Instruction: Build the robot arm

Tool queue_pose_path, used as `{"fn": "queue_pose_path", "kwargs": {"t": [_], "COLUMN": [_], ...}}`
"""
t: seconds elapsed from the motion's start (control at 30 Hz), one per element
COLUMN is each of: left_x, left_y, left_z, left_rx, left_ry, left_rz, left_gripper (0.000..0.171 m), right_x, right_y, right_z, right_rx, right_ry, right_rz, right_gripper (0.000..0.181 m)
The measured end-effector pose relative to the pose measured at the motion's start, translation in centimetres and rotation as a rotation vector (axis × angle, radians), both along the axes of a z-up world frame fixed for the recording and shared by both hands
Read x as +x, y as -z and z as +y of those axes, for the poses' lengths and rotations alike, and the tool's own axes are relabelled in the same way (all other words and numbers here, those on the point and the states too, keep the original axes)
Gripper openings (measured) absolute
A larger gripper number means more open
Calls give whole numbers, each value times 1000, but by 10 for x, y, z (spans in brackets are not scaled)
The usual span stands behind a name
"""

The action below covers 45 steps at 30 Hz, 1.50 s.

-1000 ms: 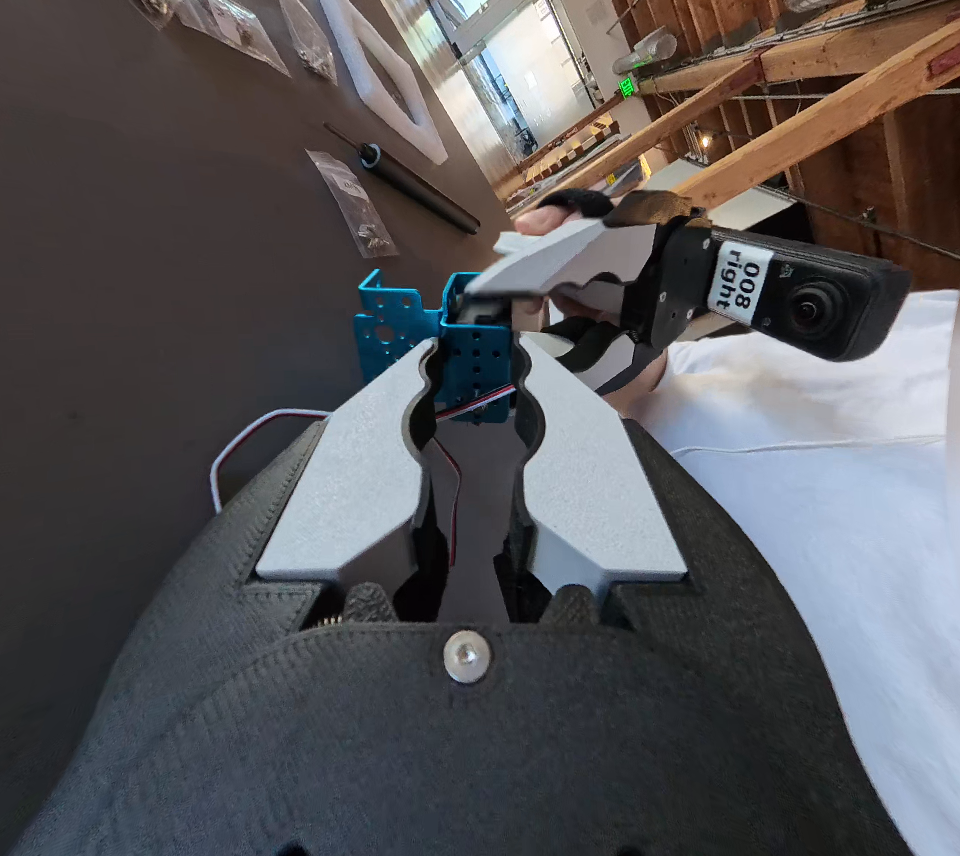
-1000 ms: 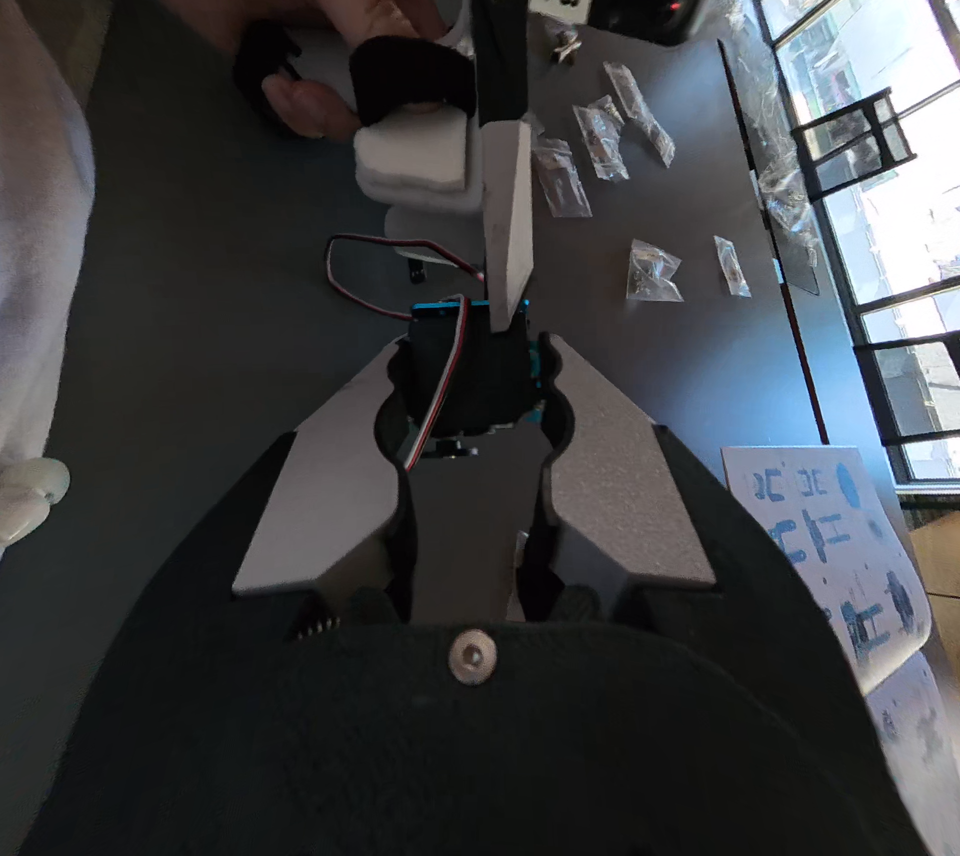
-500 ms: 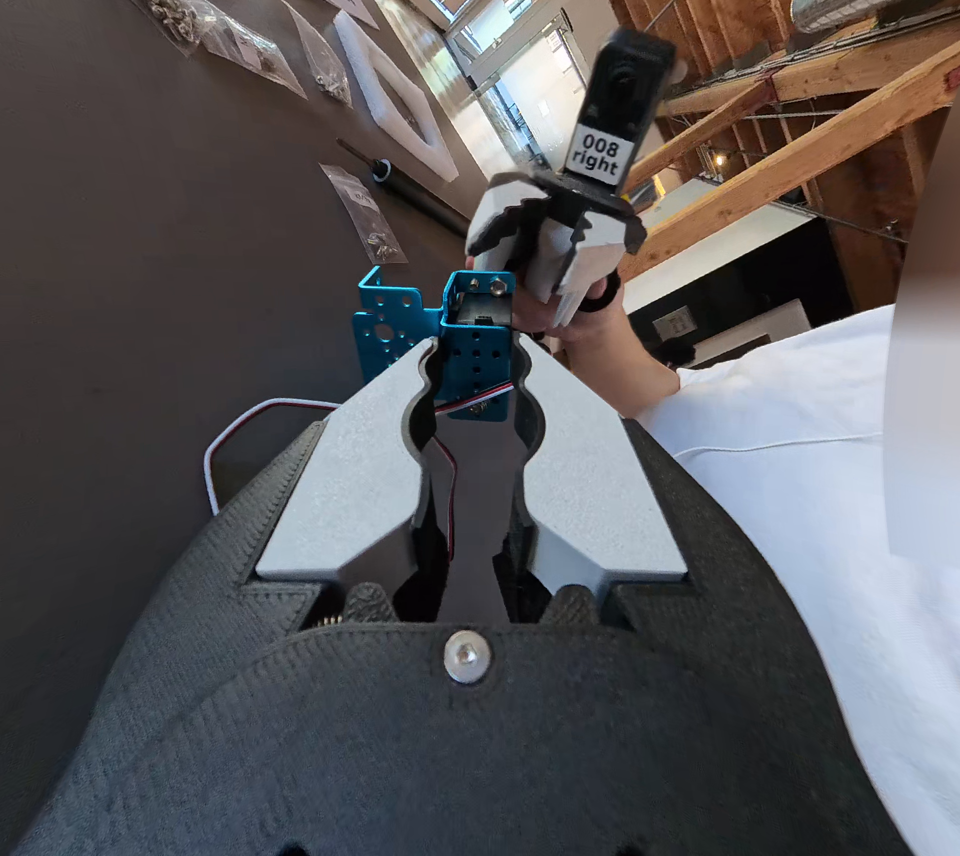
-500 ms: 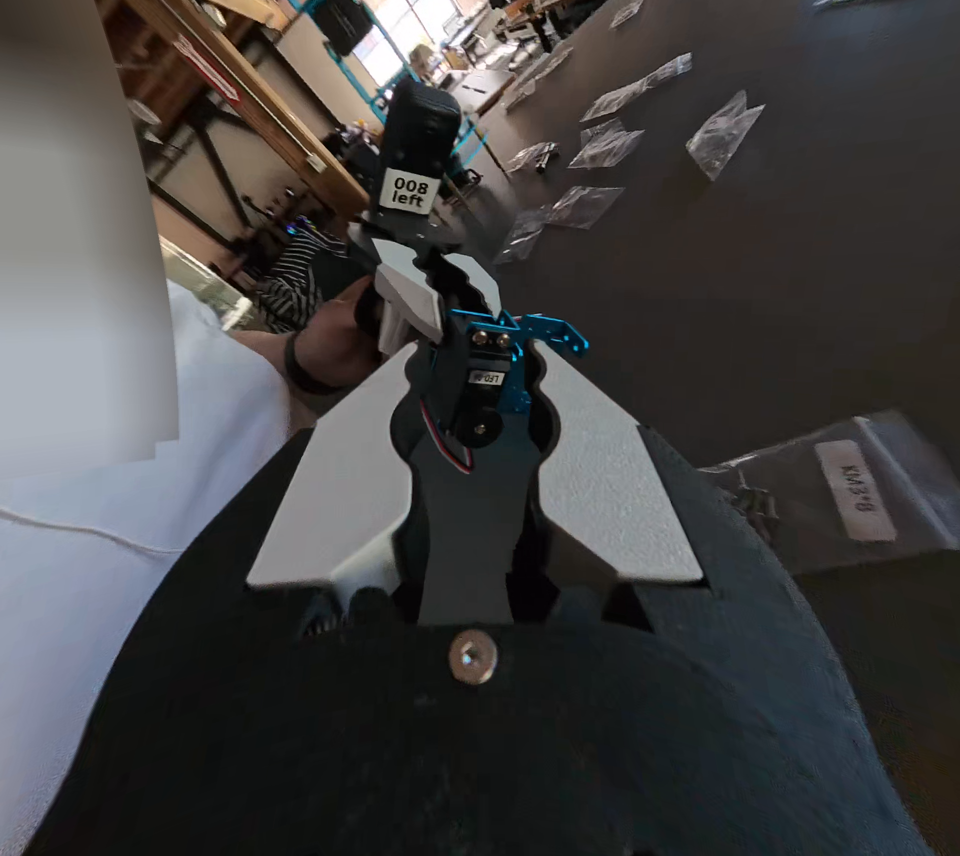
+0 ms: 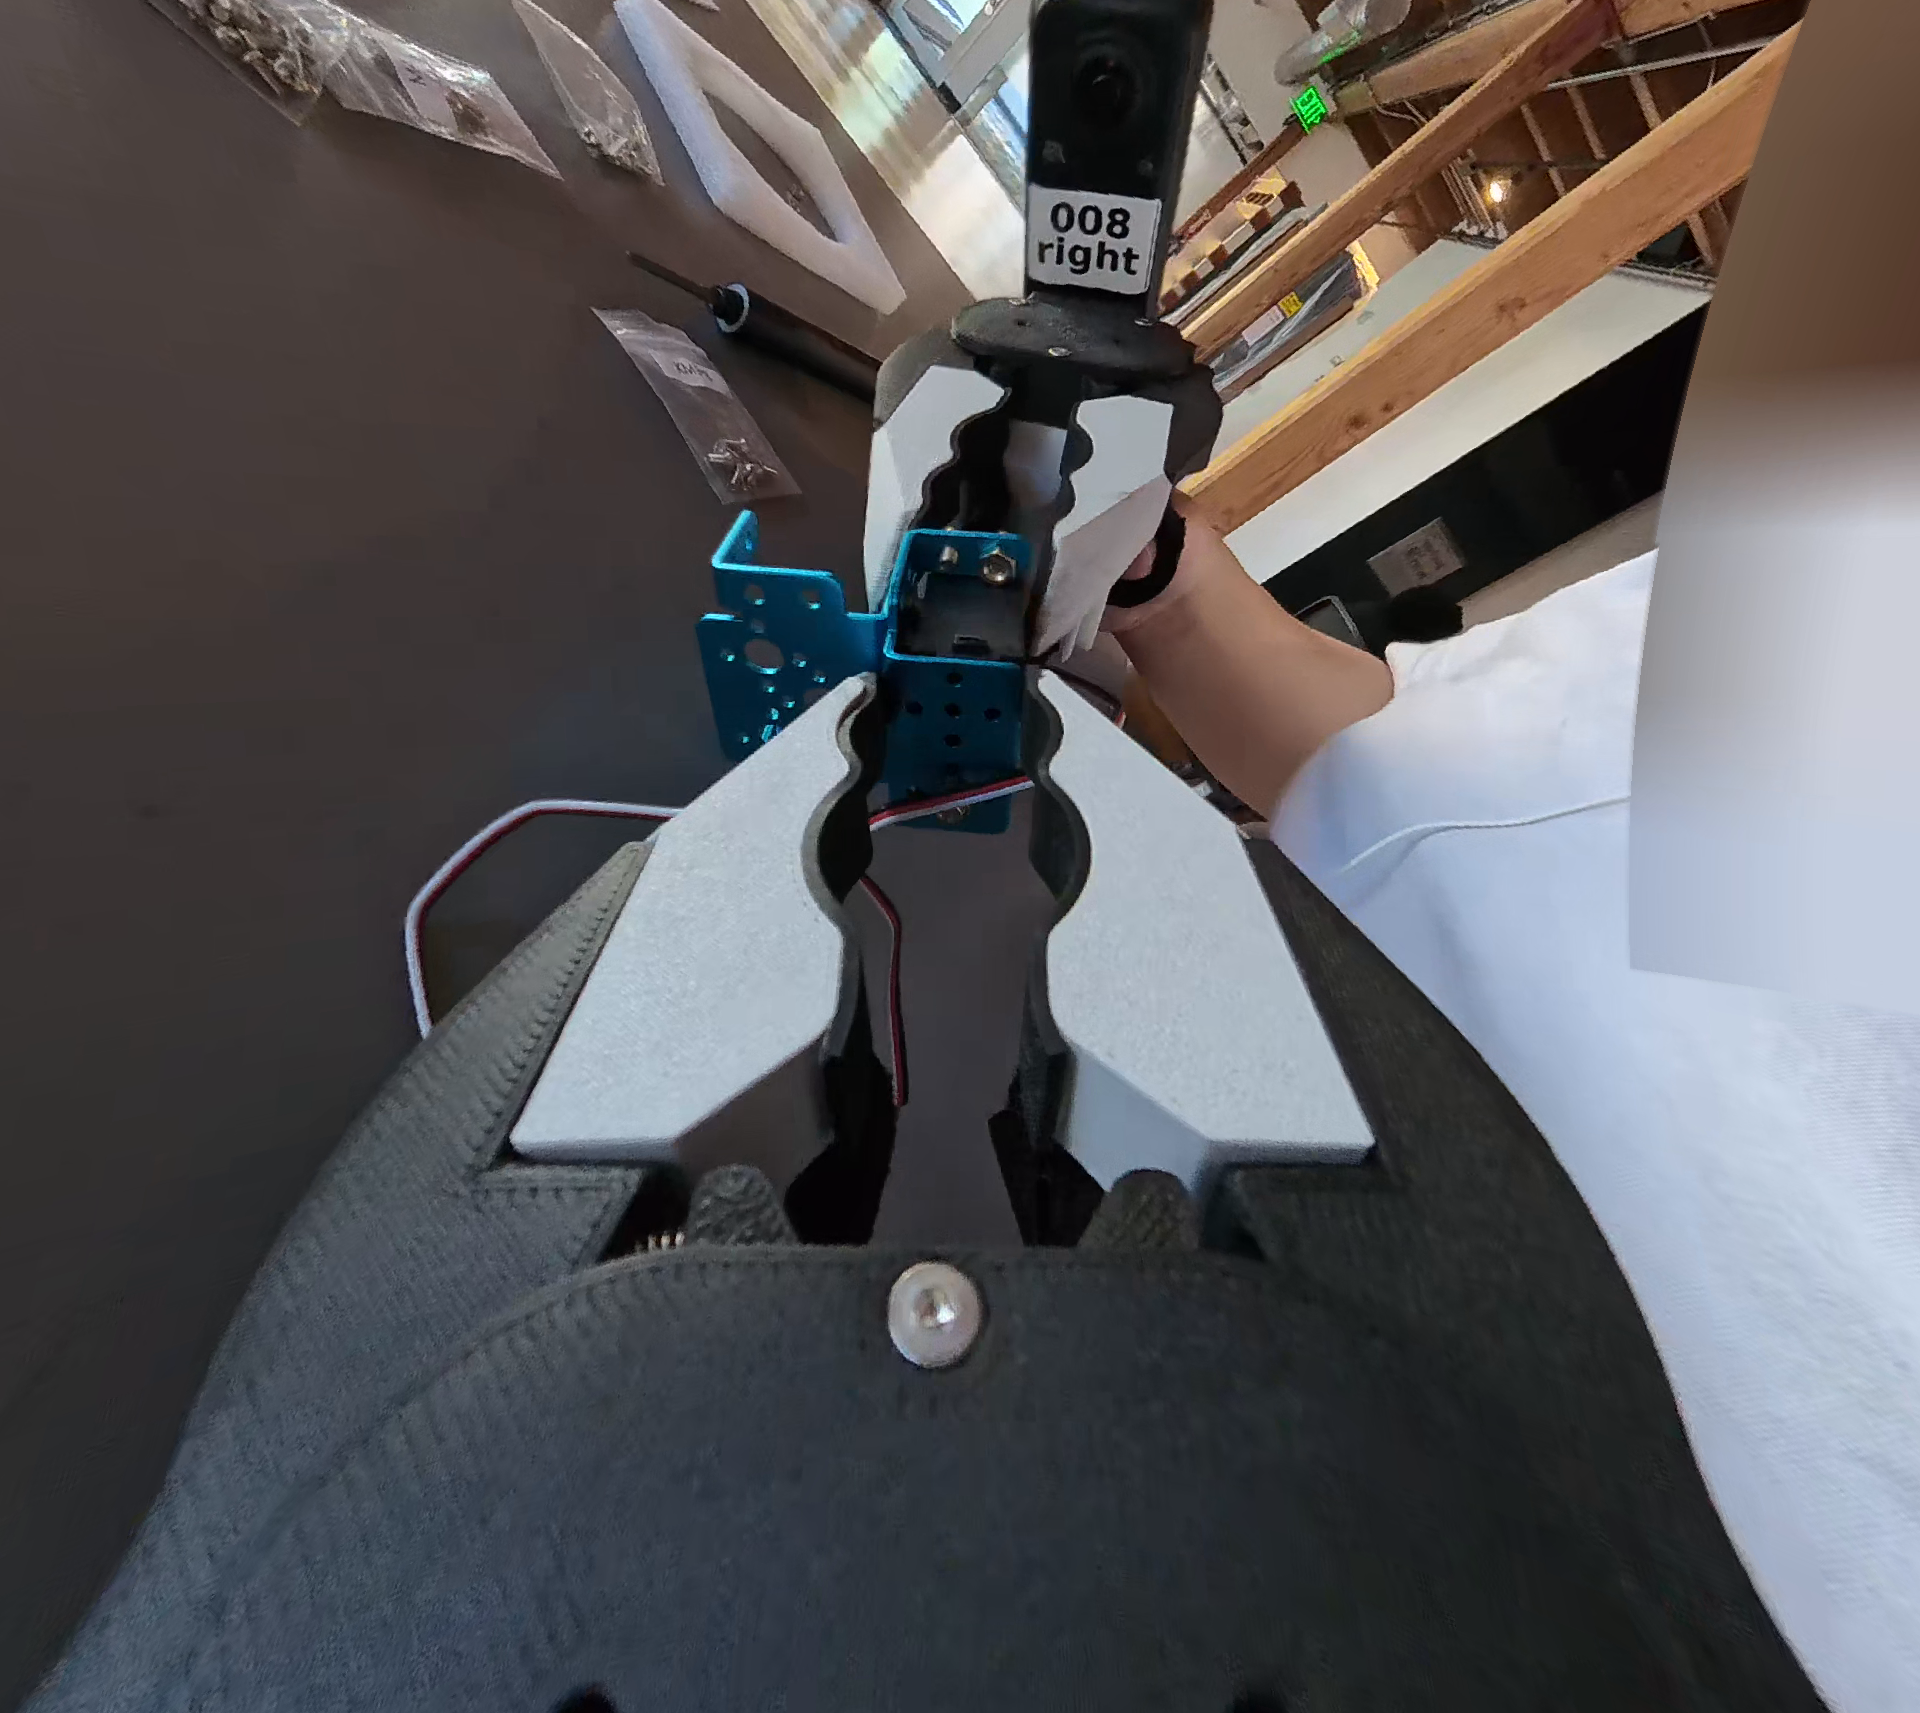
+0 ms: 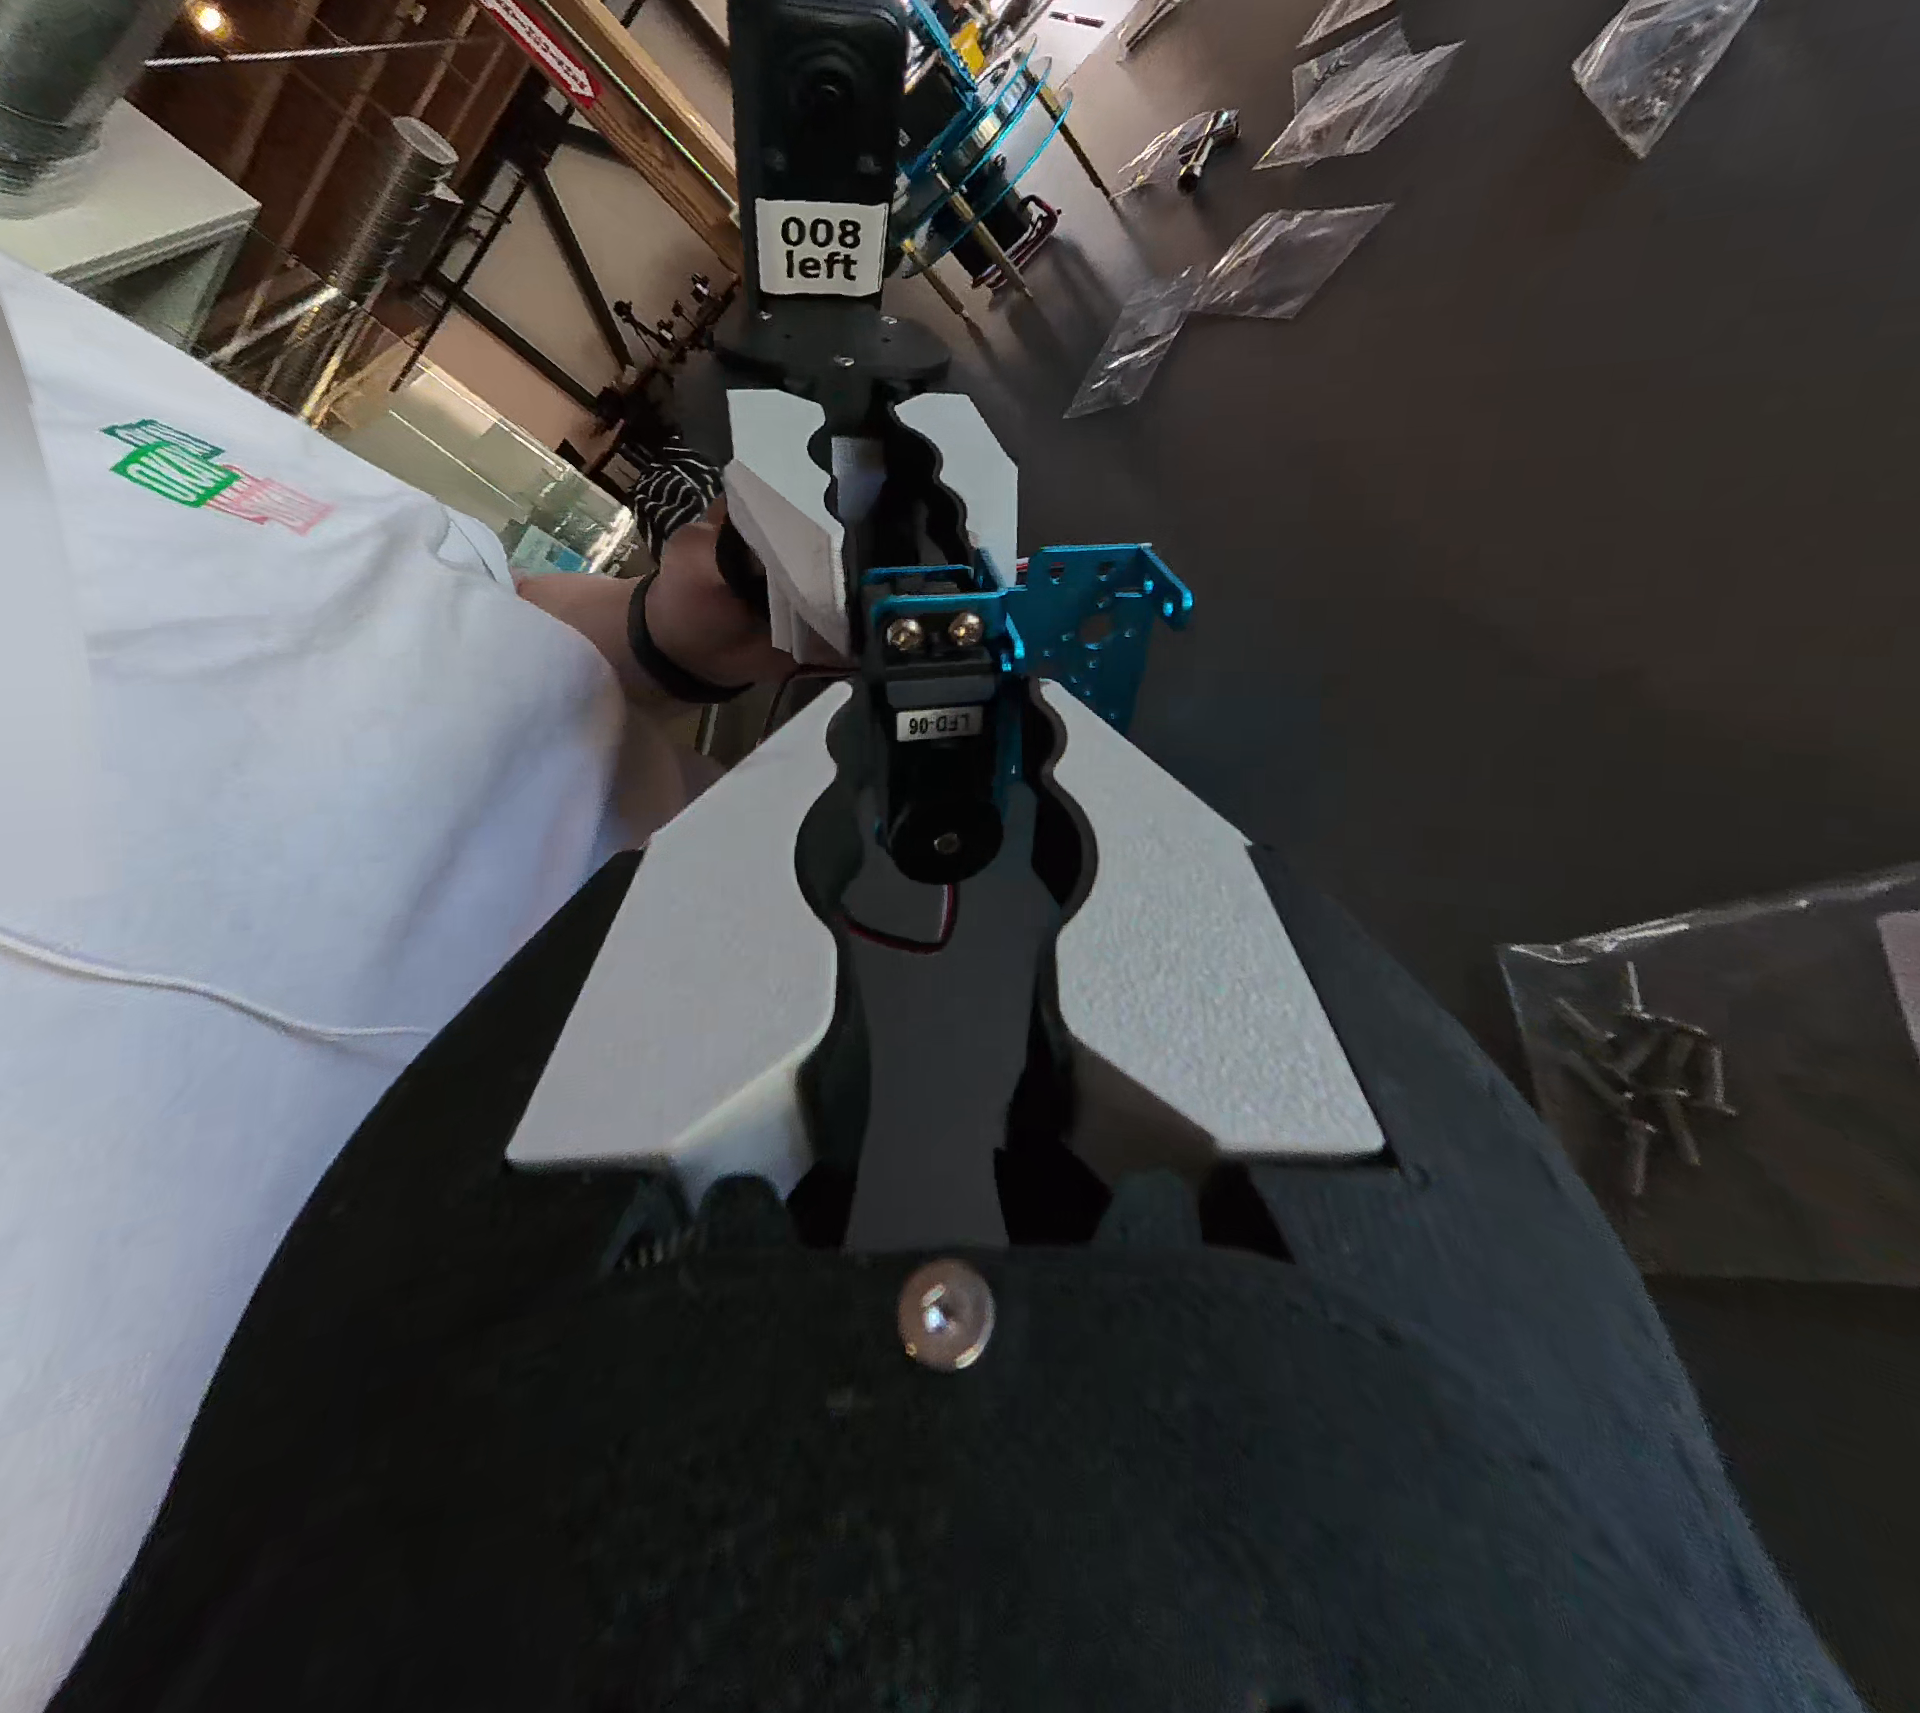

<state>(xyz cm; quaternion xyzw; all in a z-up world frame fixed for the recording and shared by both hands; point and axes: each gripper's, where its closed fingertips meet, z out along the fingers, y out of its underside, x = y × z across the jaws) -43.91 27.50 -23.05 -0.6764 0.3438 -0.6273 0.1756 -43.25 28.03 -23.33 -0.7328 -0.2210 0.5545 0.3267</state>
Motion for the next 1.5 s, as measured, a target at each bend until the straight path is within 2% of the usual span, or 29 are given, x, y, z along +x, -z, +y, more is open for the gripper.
{"fn": "queue_pose_path", "kwargs": {"t": [0.2,0.27,0.33,0.43,0.6,1.5], "left_x": [-1,-3,-4,-4,-5,-8], "left_y": [-5,-4,-4,0,3,5], "left_z": [1,4,4,-1,-5,-7], "left_rx": [-117,-148,-123,-34,117,137], "left_ry": [73,88,102,137,170,79], "left_rz": [-42,-45,-36,17,67,43], "left_gripper": [29,20,20,36,27,27], "right_x": [-2,-4,-4,-4,-4,-5], "right_y": [2,3,2,2,2,3], "right_z": [-5,-5,-4,-3,-4,-8], "right_rx": [87,105,92,98,104,171], "right_ry": [-61,-66,-58,-47,-61,-82], "right_rz": [-81,-94,-80,-79,-71,-106], "right_gripper": [27,27,27,27,27,27]}}
